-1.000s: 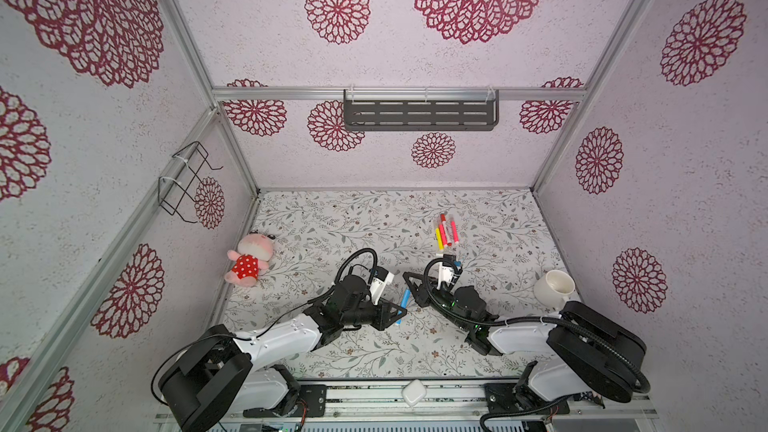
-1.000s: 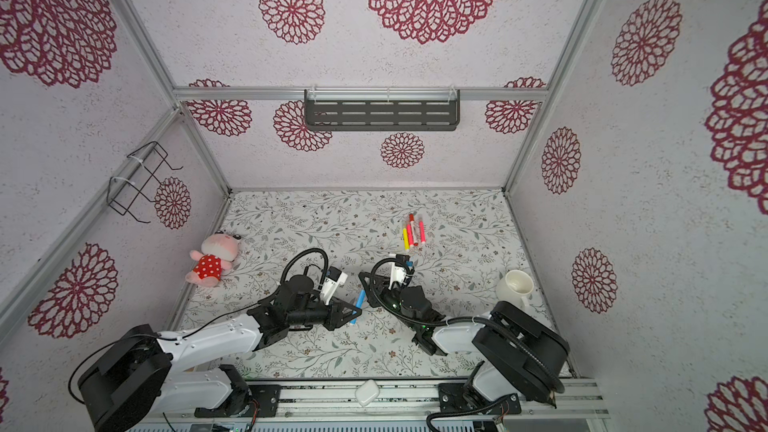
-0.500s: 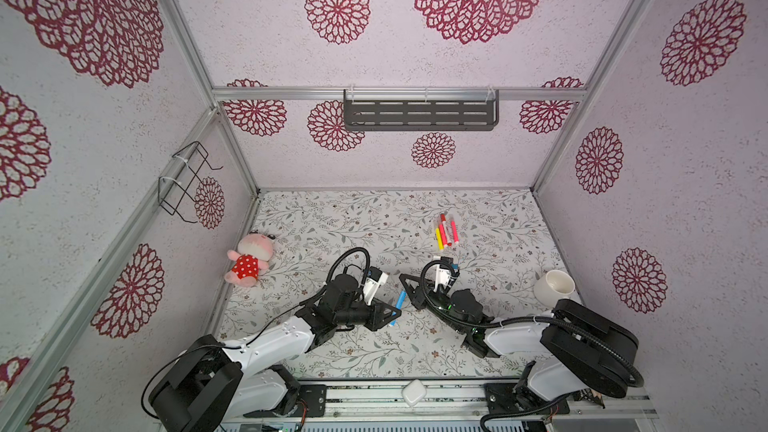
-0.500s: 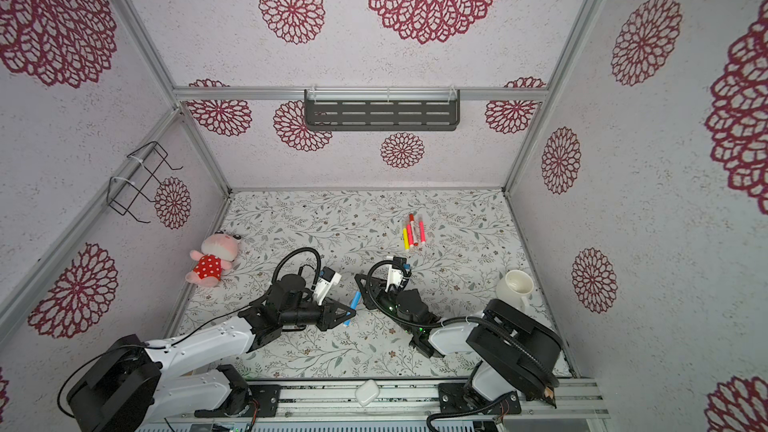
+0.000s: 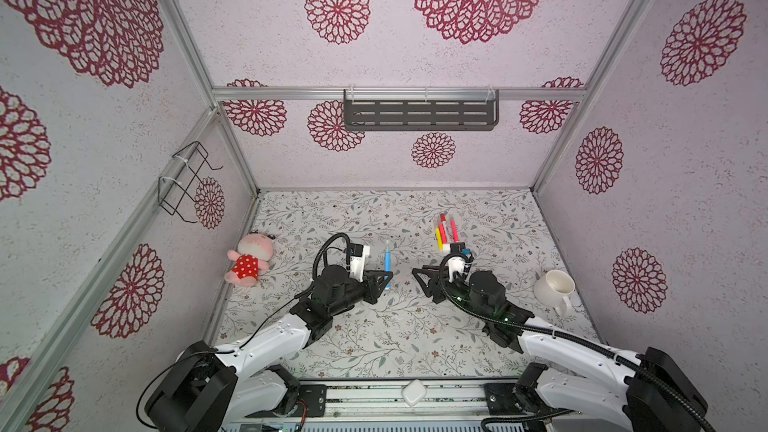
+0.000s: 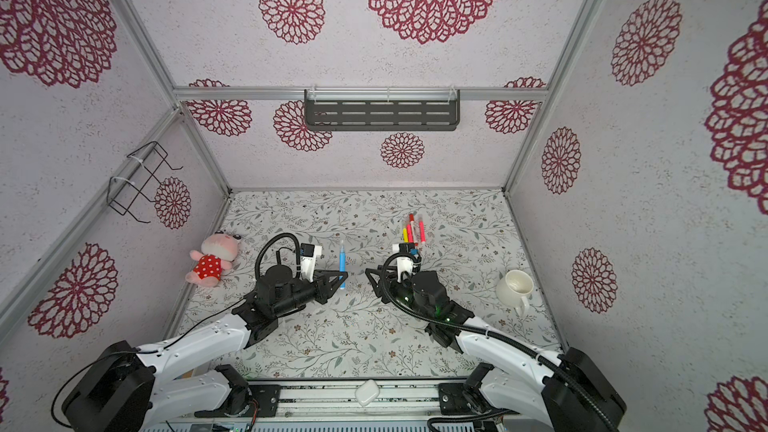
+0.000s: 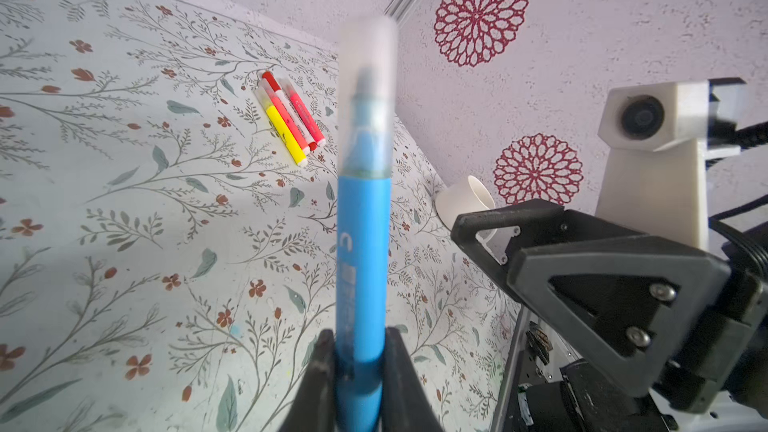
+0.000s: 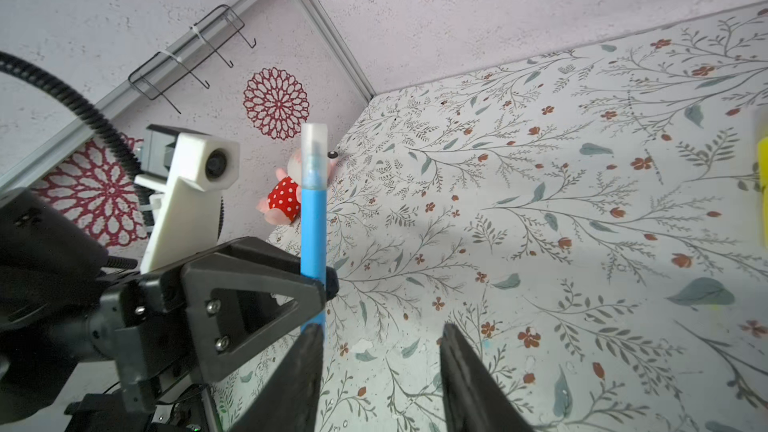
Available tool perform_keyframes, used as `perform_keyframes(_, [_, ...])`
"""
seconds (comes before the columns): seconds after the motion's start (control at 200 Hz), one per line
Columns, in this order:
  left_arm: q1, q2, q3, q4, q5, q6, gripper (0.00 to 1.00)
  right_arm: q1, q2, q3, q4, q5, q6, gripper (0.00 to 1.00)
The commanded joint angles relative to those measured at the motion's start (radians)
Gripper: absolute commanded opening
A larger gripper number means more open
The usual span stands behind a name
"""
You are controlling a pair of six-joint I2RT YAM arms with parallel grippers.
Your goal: Insert the pens into the pen caps
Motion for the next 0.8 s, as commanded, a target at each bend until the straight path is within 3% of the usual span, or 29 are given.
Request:
perform_keyframes(0.0, [-0.014, -0.006, 0.003, 0.036, -0.045, -0.003, 0.00, 0.002, 0.033, 0.028, 0.008, -0.092, -0.026, 0.47])
perform_keyframes(0.395, [-0.053, 0.060, 0.029, 0.075, -0.052, 0.008, 0.00, -0.020, 0.123, 0.170, -0.020, -0.127, -0.063, 0.43])
perform_keyframes(0.796, [-0.075, 0.078, 0.029, 0.101, -0.055, 0.005, 0.00, -0.032, 0.269, 0.237, 0.035, -0.217, -0.018, 0.36])
